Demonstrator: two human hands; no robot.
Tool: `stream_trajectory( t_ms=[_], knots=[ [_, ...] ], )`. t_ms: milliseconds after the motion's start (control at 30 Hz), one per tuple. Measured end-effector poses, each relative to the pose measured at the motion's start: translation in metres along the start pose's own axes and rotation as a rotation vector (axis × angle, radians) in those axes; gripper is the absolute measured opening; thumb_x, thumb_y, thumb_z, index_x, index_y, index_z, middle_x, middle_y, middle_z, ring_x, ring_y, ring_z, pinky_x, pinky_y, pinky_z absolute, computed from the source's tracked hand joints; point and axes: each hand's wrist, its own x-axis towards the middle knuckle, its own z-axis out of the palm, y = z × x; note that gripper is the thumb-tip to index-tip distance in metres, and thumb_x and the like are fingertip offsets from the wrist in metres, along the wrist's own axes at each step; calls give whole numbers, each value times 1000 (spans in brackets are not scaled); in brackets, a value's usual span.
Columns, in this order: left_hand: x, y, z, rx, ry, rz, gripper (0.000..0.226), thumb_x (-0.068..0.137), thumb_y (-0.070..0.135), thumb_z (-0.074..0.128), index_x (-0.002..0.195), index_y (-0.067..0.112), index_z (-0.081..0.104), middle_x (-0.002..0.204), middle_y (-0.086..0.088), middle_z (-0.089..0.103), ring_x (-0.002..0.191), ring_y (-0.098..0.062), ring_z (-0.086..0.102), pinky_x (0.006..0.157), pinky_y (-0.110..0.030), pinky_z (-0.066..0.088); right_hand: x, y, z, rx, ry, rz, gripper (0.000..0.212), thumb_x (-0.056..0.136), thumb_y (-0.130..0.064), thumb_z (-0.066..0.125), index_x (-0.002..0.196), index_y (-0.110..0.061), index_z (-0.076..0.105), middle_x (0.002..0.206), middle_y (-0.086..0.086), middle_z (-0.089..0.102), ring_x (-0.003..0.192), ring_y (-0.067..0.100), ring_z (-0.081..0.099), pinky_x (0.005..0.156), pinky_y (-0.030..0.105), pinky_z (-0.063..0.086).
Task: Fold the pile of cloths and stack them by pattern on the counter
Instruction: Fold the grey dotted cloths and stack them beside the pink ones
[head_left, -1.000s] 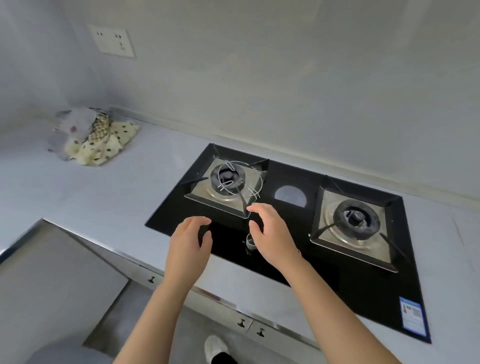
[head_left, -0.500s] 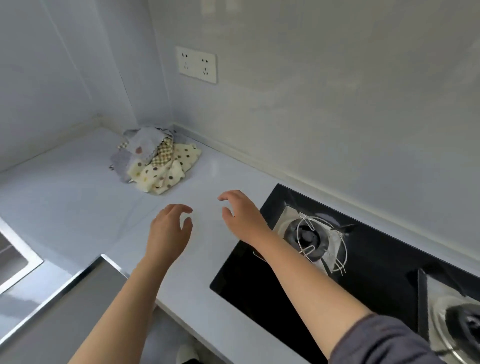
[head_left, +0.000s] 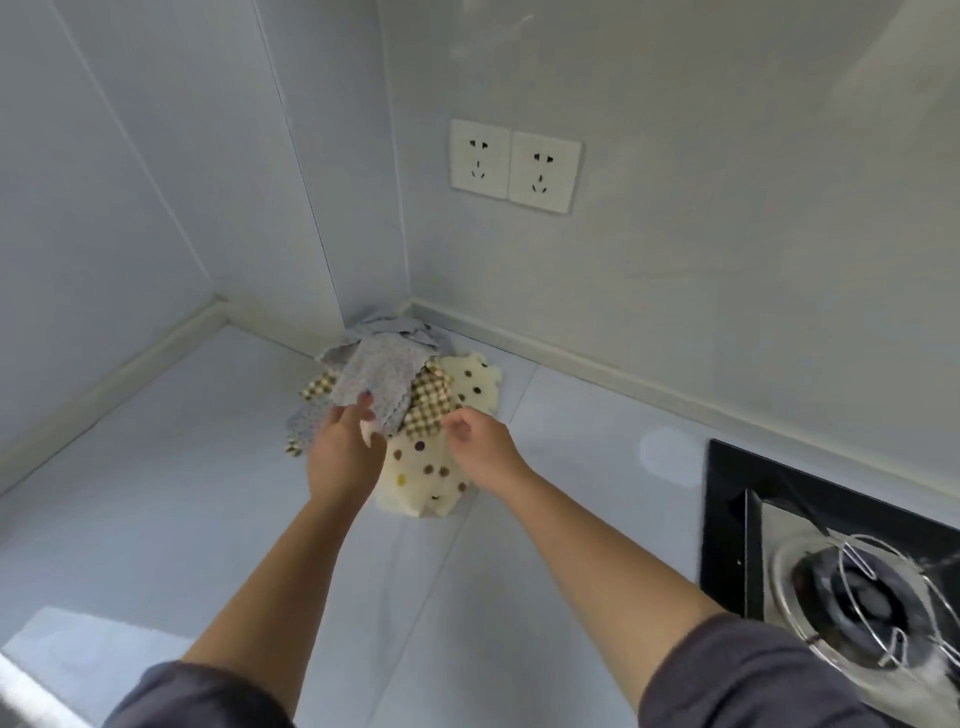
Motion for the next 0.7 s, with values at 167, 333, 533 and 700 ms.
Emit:
stream_trajectory(
  t_ms=[167,333,533,700],
  knots=[
    [72,-20,7,18,-104,-37,51,94,29,52,140,14,36,139,-14,43,120,-35,48,93,-48,47,59,-32,32,337,23,199,48,94,-13,54,140,-18,45,138,-2,50,124,16,50,106,39,43],
    [104,-31,8,58,-114,-4,23,91,27,53,109,13,57,90,-10,65,85,-33,63,76,-41,50,106,-41,46,560,47,346,40,92,-16,58,131,-22,53,119,-1,62,100,14,60,80,30,52],
    [97,-18,-22,-235,91,281,19,90,20,62,77,8,57,73,-4,56,66,-25,53,58,-25,39,103,-55,36,686,195,360,14,94,-17,59,84,-12,66,65,4,59,53,12,52,47,22,41],
    [66,25,-43,-627,-40,304,26,94,23,58,74,7,54,65,2,59,54,-4,50,54,-25,40,71,-57,-7,437,406,263,23,90,-16,51,81,-1,65,80,10,65,73,24,60,67,35,48]
  ],
)
